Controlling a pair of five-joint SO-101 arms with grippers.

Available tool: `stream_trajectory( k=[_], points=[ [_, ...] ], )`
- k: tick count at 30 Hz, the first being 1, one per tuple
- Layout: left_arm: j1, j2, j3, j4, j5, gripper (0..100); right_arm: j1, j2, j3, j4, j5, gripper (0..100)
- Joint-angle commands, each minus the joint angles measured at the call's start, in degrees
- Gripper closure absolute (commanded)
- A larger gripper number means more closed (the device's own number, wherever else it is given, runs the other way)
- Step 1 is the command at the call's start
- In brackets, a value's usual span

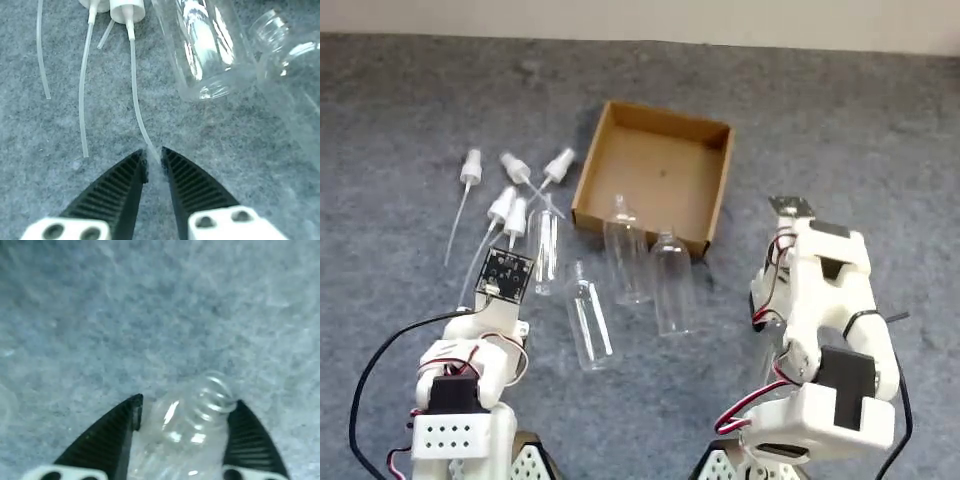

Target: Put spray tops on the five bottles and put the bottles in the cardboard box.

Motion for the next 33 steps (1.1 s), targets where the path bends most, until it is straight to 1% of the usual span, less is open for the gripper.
stream_trajectory(
  k=[1, 3, 6, 8, 11, 15, 19, 22, 26, 28, 33],
  points=[
    [-0.57, -0.48, 1.54, 0.26, 0.35, 99, 3.56, -0.04, -0.31, -1.63, 4.66, 94.7],
    [-0.57, -0.48, 1.54, 0.26, 0.35, 99, 7.87, -0.22, -0.84, -1.1, 8.44, 94.8],
    [-0.57, -0.48, 1.54, 0.26, 0.35, 99, 13.67, 0.4, -8.66, 0.57, 11.43, 95.0],
    [-0.57, -0.48, 1.54, 0.26, 0.35, 99, 16.22, 1.8, -14.37, 2.42, 13.36, 95.0],
    [-0.57, -0.48, 1.54, 0.26, 0.35, 99, 17.01, 6.02, -24.31, 5.76, 15.82, 95.0],
    [-0.57, -0.48, 1.54, 0.26, 0.35, 99, 16.75, 14.29, -37.85, 10.15, 16.44, 95.0],
    [-0.57, -0.48, 1.54, 0.26, 0.35, 99, 15.34, 23.43, -46.81, 13.05, 18.37, 94.7],
    [-0.57, -0.48, 1.54, 0.26, 0.35, 99, 15.16, 28.18, -51.12, 14.9, 18.2, 93.2],
    [-0.57, -0.48, 1.54, 0.26, 0.35, 99, 14.29, 29.58, -54.55, 18.77, 17.76, 80.3],
    [-0.57, -0.48, 1.54, 0.26, 0.35, 99, 14.2, 29.58, -55.78, 20.79, 14.68, 76.1],
    [-0.57, -0.48, 1.54, 0.26, 0.35, 99, 14.64, 29.85, -64.84, 27.74, 7.12, 75.7]
  ],
)
